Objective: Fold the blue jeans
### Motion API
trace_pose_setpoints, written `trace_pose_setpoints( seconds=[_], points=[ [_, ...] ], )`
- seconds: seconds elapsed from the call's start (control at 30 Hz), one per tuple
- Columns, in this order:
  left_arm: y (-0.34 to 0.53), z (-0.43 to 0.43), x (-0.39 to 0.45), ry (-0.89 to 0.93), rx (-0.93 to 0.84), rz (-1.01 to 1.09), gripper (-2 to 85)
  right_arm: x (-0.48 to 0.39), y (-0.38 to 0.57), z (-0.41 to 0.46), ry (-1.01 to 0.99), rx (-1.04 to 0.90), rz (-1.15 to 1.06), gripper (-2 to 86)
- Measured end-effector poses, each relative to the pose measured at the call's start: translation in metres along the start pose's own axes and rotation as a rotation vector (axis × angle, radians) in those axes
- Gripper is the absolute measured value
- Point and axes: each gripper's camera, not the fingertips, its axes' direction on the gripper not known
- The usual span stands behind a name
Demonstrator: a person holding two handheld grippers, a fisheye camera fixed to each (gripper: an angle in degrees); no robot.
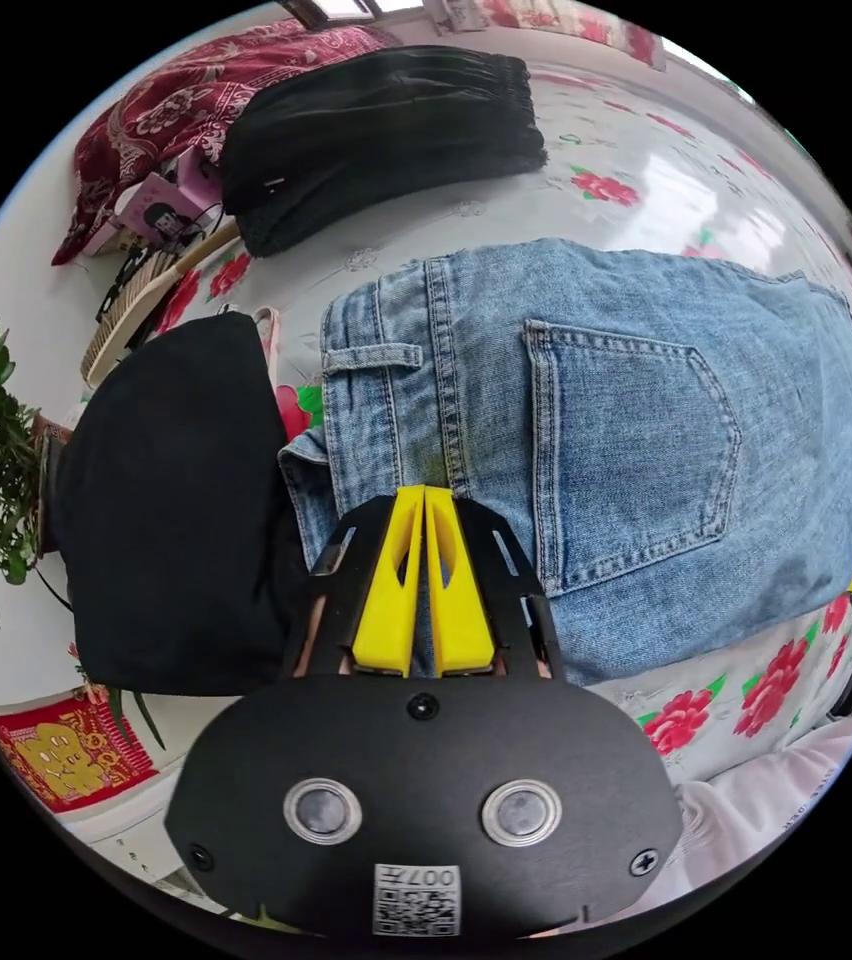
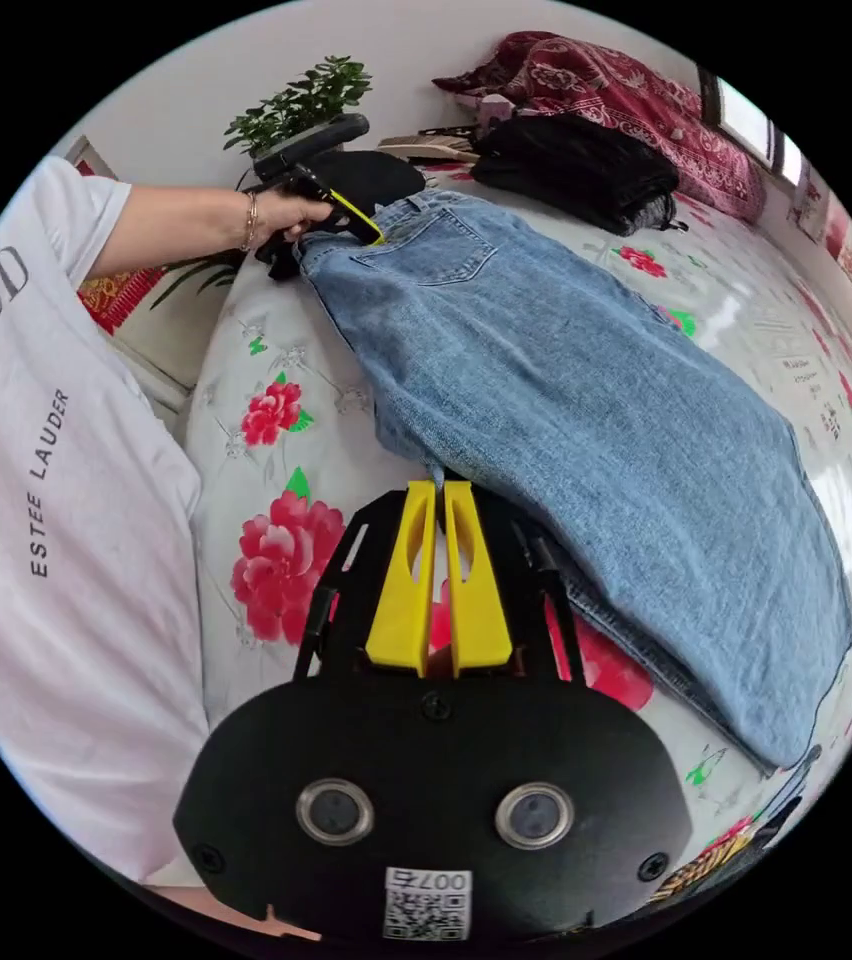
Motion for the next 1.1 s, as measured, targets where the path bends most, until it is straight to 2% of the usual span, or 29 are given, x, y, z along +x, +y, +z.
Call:
trace_pose_setpoints(
  seconds=[0.13,0.3,0.37,0.43,0.57,0.63,0.67,0.77,0.87,0.9,0.97,1.1],
  points=[
    [0.027,-0.017,0.027,0.040,-0.067,0.094,-1.0,-0.024,0.056,0.003,-0.023,-0.081,0.062,0.5],
    [0.098,-0.037,0.046,0.020,-0.209,0.084,-1.0,-0.014,0.102,-0.013,-0.181,0.023,0.274,3.4],
    [0.127,-0.046,0.047,0.045,-0.259,0.090,-0.9,-0.016,0.104,-0.009,-0.271,0.057,0.277,4.9],
    [0.157,-0.056,0.043,0.103,-0.315,0.075,-0.9,-0.026,0.099,0.008,-0.238,0.008,0.239,6.3],
    [0.180,-0.079,0.023,0.102,-0.224,-0.008,-0.8,-0.021,0.103,-0.005,-0.208,0.080,0.279,5.7],
    [0.178,-0.097,0.021,0.013,-0.134,-0.004,-0.2,-0.016,0.124,-0.028,-0.247,0.226,0.288,5.6],
    [0.176,-0.100,0.022,-0.003,-0.113,0.008,0.0,-0.014,0.128,-0.028,-0.264,0.236,0.293,5.7],
    [0.164,-0.094,0.033,0.009,-0.060,0.054,3.3,0.003,0.136,0.002,-0.353,0.167,0.340,5.8],
    [0.153,-0.055,0.047,-0.036,-0.138,0.106,3.5,0.001,0.131,0.012,-0.235,0.103,0.333,2.9],
    [0.155,-0.050,0.050,-0.067,-0.099,0.157,1.6,-0.004,0.136,0.003,-0.258,0.090,0.309,1.8],
    [0.159,-0.048,0.045,-0.051,-0.061,0.133,0.1,-0.017,0.163,-0.011,-0.222,0.130,0.305,0.8],
    [0.162,-0.044,0.034,0.012,-0.046,0.053,-0.7,-0.010,0.214,0.006,-0.354,0.144,0.482,0.5]
  ],
)
